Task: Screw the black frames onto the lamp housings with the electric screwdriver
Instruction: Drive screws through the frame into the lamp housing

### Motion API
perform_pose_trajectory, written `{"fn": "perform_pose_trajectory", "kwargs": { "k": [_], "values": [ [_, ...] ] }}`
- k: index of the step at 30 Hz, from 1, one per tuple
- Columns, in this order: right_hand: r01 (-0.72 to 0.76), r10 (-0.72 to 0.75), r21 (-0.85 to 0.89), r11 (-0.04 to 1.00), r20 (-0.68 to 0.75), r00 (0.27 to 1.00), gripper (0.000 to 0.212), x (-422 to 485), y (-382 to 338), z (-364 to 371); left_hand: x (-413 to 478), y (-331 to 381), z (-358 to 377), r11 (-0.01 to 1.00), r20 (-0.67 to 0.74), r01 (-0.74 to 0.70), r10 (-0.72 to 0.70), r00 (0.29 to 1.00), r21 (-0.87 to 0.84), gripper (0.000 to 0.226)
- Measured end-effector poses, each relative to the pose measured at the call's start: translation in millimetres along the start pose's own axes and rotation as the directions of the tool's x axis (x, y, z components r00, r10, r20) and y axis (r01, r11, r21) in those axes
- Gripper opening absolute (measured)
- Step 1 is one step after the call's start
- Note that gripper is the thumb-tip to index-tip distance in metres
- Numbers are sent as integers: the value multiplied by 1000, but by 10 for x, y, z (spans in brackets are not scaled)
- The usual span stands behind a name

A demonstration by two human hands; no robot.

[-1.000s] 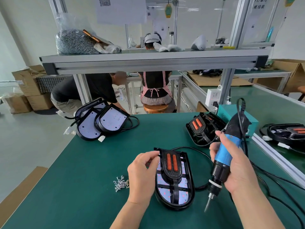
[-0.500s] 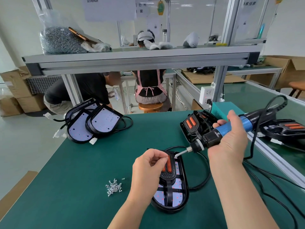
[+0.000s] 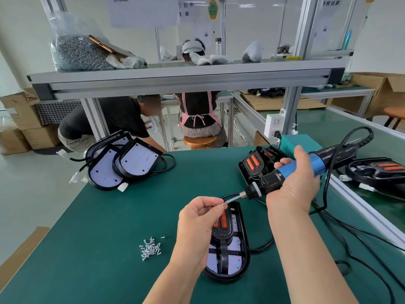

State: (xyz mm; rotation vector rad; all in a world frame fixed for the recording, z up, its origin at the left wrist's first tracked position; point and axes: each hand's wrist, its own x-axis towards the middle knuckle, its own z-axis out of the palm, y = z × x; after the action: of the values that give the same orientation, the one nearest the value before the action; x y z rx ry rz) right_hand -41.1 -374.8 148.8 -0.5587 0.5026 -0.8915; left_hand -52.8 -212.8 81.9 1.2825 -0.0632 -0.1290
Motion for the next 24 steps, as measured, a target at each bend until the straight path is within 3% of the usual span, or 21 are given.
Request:
{"fn": "perform_pose_trajectory", "kwargs": {
  "k": [9,15,20,24],
  "values": [
    [2,-2,-12,1000,-4,1000,24,19,26,-44,-19,-7,62,1000,-25,10,-11,1000,-8,29],
    [32,-32,-19,999,-8,999,21,28,67,-67,-56,-62,110,985,-73,-97,108,991,140,31],
    [58,-59,-49,997,-10,998,28,40,105,-120,-70,-108,112,983,-66,-87,99,993,160,31],
    [57,-58,-62,996,-19,998,21,50,113,-139,-86,-113,100,970,-43,-98,110,993,221,31]
  ]
}}
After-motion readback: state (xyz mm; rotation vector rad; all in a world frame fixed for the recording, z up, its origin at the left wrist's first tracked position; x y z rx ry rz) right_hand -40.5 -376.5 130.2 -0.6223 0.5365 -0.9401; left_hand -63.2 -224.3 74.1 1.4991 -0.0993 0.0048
